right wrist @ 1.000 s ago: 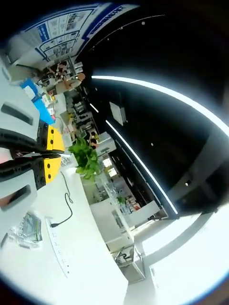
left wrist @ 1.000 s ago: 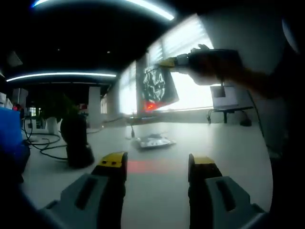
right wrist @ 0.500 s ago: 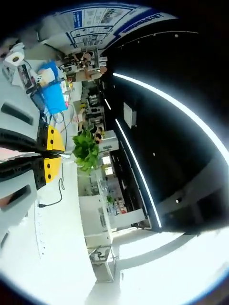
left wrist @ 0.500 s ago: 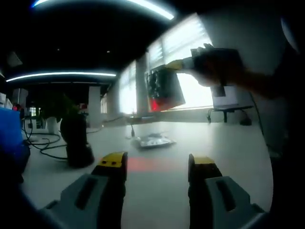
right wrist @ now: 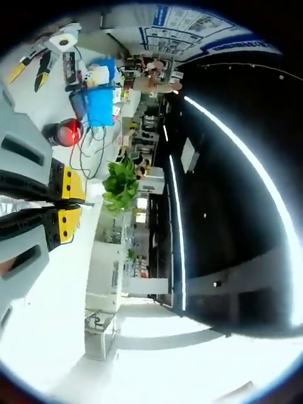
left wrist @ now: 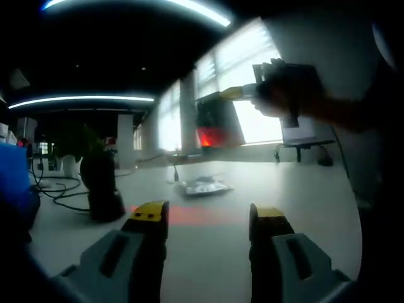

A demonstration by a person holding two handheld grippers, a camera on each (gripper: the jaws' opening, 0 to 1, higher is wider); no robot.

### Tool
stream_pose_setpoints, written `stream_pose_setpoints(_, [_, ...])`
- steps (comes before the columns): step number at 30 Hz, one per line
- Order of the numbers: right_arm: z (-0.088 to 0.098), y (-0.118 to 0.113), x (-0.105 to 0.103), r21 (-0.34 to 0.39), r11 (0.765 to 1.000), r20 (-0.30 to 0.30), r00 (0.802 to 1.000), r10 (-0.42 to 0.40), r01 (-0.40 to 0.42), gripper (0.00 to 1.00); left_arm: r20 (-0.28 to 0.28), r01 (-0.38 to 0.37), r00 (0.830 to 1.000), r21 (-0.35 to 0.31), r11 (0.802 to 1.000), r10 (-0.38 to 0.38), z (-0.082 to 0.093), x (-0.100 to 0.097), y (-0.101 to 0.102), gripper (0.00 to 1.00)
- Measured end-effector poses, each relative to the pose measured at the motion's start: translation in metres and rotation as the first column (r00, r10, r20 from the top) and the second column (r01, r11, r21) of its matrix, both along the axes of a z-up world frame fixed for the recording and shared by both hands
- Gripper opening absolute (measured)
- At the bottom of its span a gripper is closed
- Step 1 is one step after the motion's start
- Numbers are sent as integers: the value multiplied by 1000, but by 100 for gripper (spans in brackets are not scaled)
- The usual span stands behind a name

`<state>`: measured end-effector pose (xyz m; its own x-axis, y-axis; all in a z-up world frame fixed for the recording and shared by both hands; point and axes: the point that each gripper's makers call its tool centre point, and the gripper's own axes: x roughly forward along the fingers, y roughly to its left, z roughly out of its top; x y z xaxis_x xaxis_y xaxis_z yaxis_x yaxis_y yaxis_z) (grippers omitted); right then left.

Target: Clip sheet goods on table flip sheet goods clip sheet goods scan sheet goods put sheet goods back to table

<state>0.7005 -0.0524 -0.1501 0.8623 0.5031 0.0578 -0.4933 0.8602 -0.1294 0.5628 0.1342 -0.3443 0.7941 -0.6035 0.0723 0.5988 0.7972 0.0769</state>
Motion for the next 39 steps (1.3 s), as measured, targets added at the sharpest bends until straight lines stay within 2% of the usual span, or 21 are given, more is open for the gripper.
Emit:
stream_pose_setpoints(2, [-1,0,-1,-27,1000,14,1000,-7,8,0,1,2,1000,2,1000,-2,0,0,-1,44])
stream_pose_setpoints(7, [-10,0,1,-156,987,72,997,-23,34,0,6,-2,1000,-3,1000,2,1,0,0,44])
stream_pose_setpoints(12, [-19,1,4,-219,974,106,994,-27,50,0,5,2,1000,0,1000,-2,1,-1,-1,44])
stream_pose_setpoints(15, [-24,3,7,-277,959,139,990,-24,62,0,7,0,1000,-2,1000,0,1,-1,0,44])
stream_pose_setpoints(17, [-26,7,9,-344,936,187,982,-13,78,0,8,-1,1000,-3,1000,1,1,-1,0,44])
stream_pose_setpoints(21, [-37,15,13,-379,922,200,980,0,78,0,8,-2,1000,0,1000,2,1,-1,0,44])
stream_pose_setpoints(24, [-43,21,17,-374,925,188,982,12,61,0,6,-3,1000,0,1000,3,1,-1,0,44])
stream_pose_setpoints(28, [-50,31,23,-291,957,120,992,23,13,0,5,-2,1000,-1,1000,2,0,1,3,44])
stream_pose_setpoints(34, [-58,40,32,-243,970,78,996,40,-20,0,5,-3,1000,-2,1000,3,0,4,8,44])
stream_pose_setpoints(39, [-72,42,41,-156,986,-1,998,56,-55,0,5,0,1000,-2,1000,0,0,2,6,44])
